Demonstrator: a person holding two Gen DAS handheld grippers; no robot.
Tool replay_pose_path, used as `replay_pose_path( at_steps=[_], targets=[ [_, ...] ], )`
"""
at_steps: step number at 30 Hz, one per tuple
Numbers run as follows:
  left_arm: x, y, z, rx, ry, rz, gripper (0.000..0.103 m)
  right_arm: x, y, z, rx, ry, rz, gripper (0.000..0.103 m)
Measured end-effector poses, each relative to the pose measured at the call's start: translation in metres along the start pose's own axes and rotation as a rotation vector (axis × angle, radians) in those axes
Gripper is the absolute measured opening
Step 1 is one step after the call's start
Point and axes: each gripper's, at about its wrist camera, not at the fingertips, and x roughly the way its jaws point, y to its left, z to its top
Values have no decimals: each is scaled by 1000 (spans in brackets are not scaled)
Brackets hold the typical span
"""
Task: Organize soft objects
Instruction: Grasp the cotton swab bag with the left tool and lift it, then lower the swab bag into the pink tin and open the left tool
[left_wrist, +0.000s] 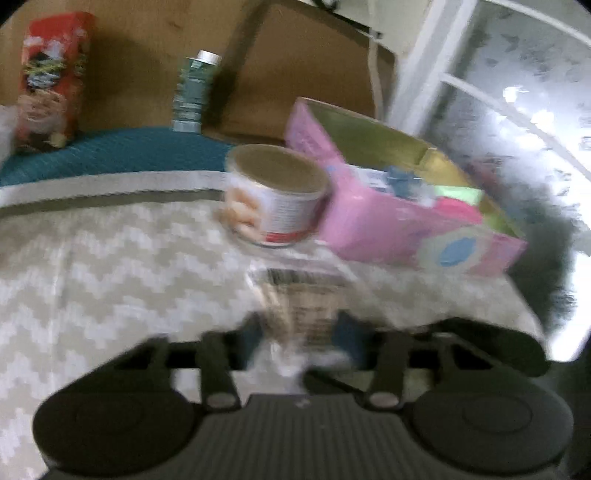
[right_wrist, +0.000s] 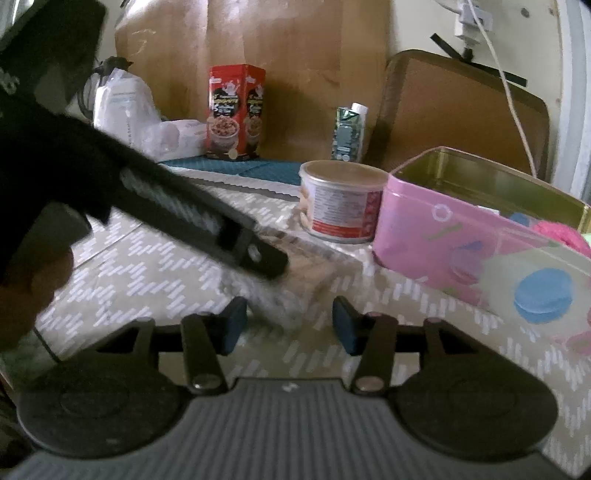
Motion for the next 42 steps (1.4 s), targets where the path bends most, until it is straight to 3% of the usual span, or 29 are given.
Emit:
replay_pose_path(
  at_steps=[1,4,11,18,24,25,26,28,30,32,36,42],
  targets=[
    [0,-3,1,15,2,10,36,-1,2,0,-5,-4,10,44],
    [-7,-10,9,25,-5,-4,35,-5,4,0,-18,-30,-5,40],
    [-17,-54,51,161,-120,-70,35,-39,-17,19,-1,-208,-114,39],
    [21,-88,95,236,-149,-101,35,-40,-63,39,19,-261,-244,39],
    [72,-101,133,251,-153,-70,35,-9,-110,59,42,-234,-318,39],
    [81,-102,139,247,-162,-57,40,-2,-117,62,45,-224,-340,40],
    [91,-104,145,242,-177,-30,46,6,-124,65,52,-218,-371,40],
    [114,-107,154,242,-182,61,47,27,-138,72,59,-179,-477,47],
    [123,-103,156,213,-159,68,46,41,-149,73,70,-149,-537,46],
    [124,-99,150,198,-164,56,46,30,-157,71,142,-186,-490,47],
    [123,-102,138,223,-170,90,46,16,-149,57,106,-205,-524,47],
    [100,-117,119,276,-177,119,48,-7,-144,42,193,-221,-487,47]
  ],
)
